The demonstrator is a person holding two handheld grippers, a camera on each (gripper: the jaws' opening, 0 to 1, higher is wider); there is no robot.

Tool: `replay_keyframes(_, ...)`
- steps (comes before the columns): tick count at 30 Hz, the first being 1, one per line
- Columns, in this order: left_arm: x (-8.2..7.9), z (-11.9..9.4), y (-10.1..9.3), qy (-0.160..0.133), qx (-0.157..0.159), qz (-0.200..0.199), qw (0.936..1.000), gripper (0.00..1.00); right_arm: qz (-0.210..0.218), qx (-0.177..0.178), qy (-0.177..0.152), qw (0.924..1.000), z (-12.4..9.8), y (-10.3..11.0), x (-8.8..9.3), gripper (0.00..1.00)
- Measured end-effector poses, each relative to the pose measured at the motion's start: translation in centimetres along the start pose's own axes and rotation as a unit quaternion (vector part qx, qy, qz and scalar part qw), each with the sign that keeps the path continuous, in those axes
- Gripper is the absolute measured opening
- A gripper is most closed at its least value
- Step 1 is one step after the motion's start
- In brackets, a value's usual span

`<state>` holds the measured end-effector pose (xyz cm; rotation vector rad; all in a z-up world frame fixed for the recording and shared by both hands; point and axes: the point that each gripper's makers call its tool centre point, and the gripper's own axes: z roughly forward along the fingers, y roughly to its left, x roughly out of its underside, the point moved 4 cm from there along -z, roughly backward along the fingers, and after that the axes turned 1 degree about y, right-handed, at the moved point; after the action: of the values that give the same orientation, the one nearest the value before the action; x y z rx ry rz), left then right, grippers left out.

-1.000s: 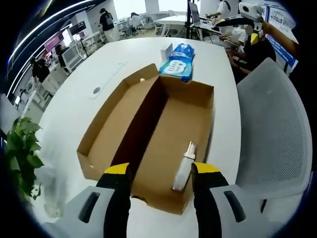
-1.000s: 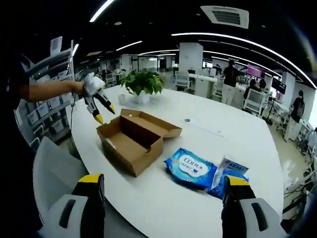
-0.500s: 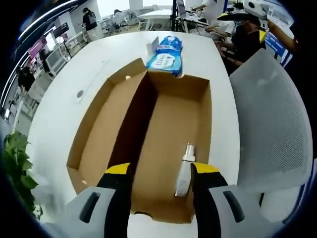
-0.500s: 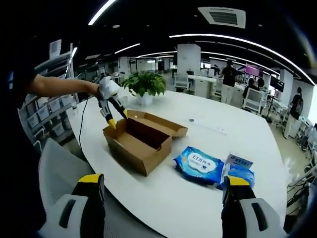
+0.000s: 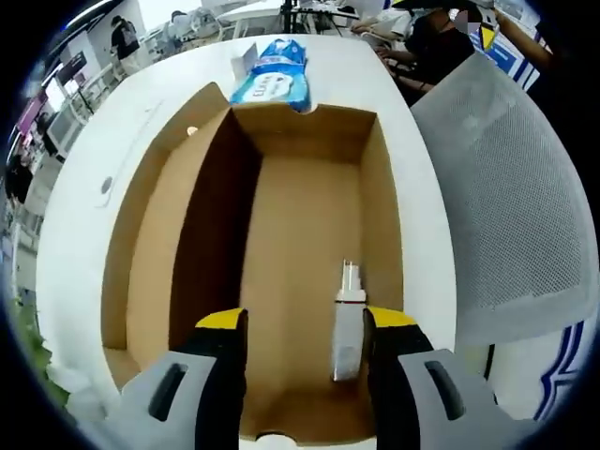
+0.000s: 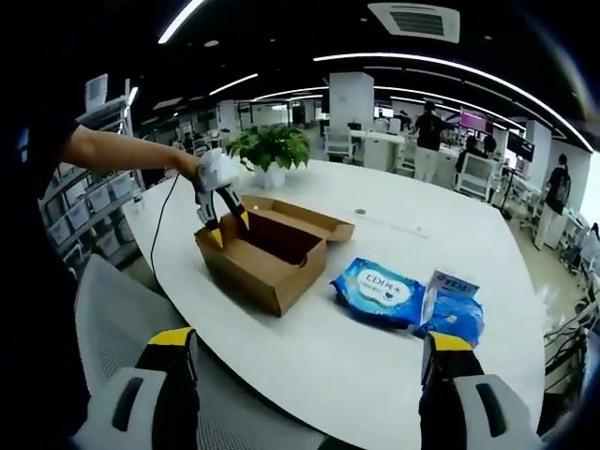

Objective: Operate the shoe box by opening the lid, removing the specified soft item, and placing it in the target area until the item is outside and the box remains undamaged.

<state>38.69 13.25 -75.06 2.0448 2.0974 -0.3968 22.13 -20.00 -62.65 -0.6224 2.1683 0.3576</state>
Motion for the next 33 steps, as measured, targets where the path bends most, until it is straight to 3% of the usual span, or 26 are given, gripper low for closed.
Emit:
replay_keyframes(4, 0.2, 0.8, -0.4, 0.008, 0.017, 0.010, 0.9998, 0.53, 0.008, 0.010, 0.003, 0.9999, 0.0, -0.5, 0.3, 1.00)
replay_keyframes(7, 0.5, 1.5, -0.5, 0.025, 0.025, 0.050, 0.9981, 0.55, 0.013, 0.014, 0.006, 0.9998, 0.1, -0.6, 0.6, 1.00)
replay_keyframes(19, 0.2, 3.4, -0.7, 0.014, 0.052, 0.033, 0.9980, 0.48, 0.016, 0.025, 0.023, 0.9993, 0.3, -1.4, 1.3, 1.00)
replay_keyframes(27, 0.4, 3.7, 0.5, -0.008, 0.020, 0.004, 0.9998, 0.59, 0.016, 0.023, 0.027, 0.9992, 0.9, -1.4, 1.2, 1.00)
replay_keyframes(33, 1.0, 3.1, 1.0, -0.012, 0.005, -0.019, 0.9997, 0.54, 0.011, 0.018, 0.025, 0.9995, 1.2, -1.4, 0.8, 1.00)
